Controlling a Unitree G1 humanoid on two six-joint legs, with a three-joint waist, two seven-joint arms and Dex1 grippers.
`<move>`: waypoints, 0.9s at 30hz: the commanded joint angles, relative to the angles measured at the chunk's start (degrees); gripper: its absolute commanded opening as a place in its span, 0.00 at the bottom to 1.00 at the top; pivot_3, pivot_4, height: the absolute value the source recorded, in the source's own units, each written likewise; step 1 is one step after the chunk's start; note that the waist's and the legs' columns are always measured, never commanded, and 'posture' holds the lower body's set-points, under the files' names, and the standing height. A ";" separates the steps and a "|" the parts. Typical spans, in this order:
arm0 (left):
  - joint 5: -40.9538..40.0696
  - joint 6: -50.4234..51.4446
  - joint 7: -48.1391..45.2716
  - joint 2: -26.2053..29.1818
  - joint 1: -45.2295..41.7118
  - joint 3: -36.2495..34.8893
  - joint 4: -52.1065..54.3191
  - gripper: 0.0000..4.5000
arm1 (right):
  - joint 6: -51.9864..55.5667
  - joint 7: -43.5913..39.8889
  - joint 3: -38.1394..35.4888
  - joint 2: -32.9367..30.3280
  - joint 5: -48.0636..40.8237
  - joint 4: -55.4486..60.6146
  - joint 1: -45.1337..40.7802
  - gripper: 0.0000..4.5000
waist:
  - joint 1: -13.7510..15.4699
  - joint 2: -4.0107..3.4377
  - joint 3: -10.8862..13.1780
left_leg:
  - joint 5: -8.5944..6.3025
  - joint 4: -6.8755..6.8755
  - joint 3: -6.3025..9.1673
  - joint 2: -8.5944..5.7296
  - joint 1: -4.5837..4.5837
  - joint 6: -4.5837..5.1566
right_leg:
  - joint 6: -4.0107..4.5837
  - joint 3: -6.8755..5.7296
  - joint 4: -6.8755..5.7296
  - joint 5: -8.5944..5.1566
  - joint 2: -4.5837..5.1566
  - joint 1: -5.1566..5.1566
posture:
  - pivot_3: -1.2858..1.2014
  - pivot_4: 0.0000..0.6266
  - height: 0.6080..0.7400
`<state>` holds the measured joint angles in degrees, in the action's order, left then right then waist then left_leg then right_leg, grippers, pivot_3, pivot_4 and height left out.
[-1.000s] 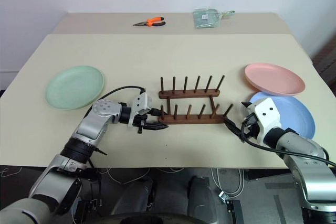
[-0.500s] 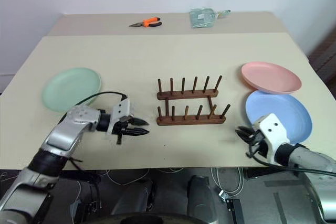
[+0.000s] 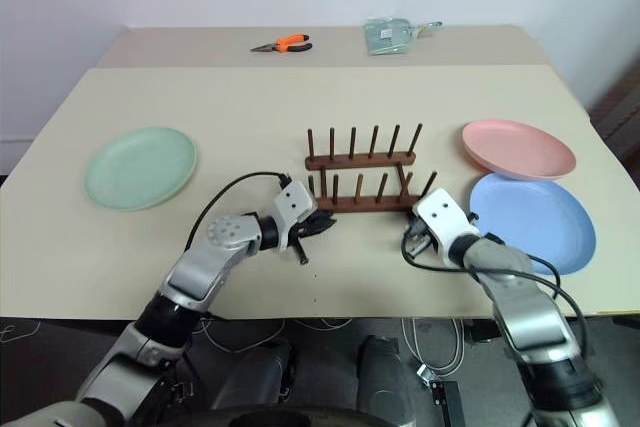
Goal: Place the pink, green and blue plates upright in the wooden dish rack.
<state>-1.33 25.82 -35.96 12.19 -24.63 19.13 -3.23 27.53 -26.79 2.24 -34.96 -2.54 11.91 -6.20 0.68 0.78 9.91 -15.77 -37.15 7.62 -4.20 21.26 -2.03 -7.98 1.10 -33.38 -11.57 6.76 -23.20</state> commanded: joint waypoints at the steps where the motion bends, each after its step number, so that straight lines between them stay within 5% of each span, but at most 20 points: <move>1: 2.39 -2.47 6.11 0.19 -2.30 -3.70 -7.95 0.12 | -3.63 2.61 0.50 1.48 2.99 -7.09 -5.55 0.00 | -0.13 -0.02 -0.01 | 0.00 0.01 0.00 0.00 -0.01 0.00 | -0.05 0.00 -0.02 0.03 -0.01 -0.02 | 0.52 0.24 1.00; 7: 1.16 -4.74 7.24 0.03 -4.48 -5.27 -11.31 0.12 | -7.01 1.29 0.00 2.27 3.16 -13.13 -11.18 0.00 | -0.18 -0.04 -0.02 | 0.02 0.08 -0.01 -0.01 0.00 -0.03 | 0.01 0.00 -0.07 0.26 -0.04 -0.10 | 0.52 0.24 1.00; 10: -1.32 -5.02 2.53 1.31 -2.18 -4.92 -5.71 0.11 | -9.05 -1.81 -2.55 -3.53 4.14 -8.35 -9.16 0.18 | -0.19 -0.09 0.01 | 0.02 0.08 -0.01 -0.02 0.02 -0.02 | 0.00 0.01 -0.06 0.25 -0.04 -0.09 | 0.52 0.24 1.00; 14: -6.03 -4.65 -4.51 3.58 1.83 -4.17 4.03 0.11 | -11.35 -4.84 -8.58 -12.76 5.24 -1.98 -5.29 0.63 | -0.04 -0.14 0.04 | 0.01 0.12 -0.03 -0.03 0.11 -0.02 | -0.05 0.02 0.00 0.22 -0.02 -0.16 | 0.52 0.24 1.00; 21: -12.13 -1.33 -9.53 3.65 3.70 -4.24 12.33 0.11 | -19.67 -5.57 -9.24 -24.87 13.66 -11.57 -1.73 0.63 | -0.11 -0.09 0.04 | 0.01 0.08 -0.06 0.01 0.08 -0.02 | -0.04 0.01 0.06 -0.02 -0.01 -0.06 | 0.52 0.24 1.00; 25: -12.54 -0.73 -8.91 3.01 3.44 -4.10 13.21 0.11 | -23.57 -2.17 -5.98 -23.63 17.31 -21.89 -5.90 0.63 | -0.40 -0.13 0.05 | 0.01 0.09 -0.14 0.02 0.07 -0.02 | 0.03 0.05 0.05 0.02 0.00 -0.10 | 0.52 0.24 1.00; 27: -13.28 -0.33 -8.29 2.59 3.97 -4.50 14.24 0.11 | -26.13 -0.42 -3.95 -22.93 19.26 -27.16 -7.85 0.51 | -0.47 -0.14 0.05 | 0.01 0.10 -0.18 0.01 0.07 -0.02 | 0.11 0.09 0.04 0.07 0.00 -0.12 | 0.52 0.24 1.00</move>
<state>-13.22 25.49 -44.64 15.07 -20.50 14.94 7.97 3.90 -29.13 -1.97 -58.23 14.97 -13.10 -12.47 0.21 0.64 9.96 -15.75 -37.05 7.44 -4.19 21.34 -2.05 -7.80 1.19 -33.33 -11.45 6.76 -23.31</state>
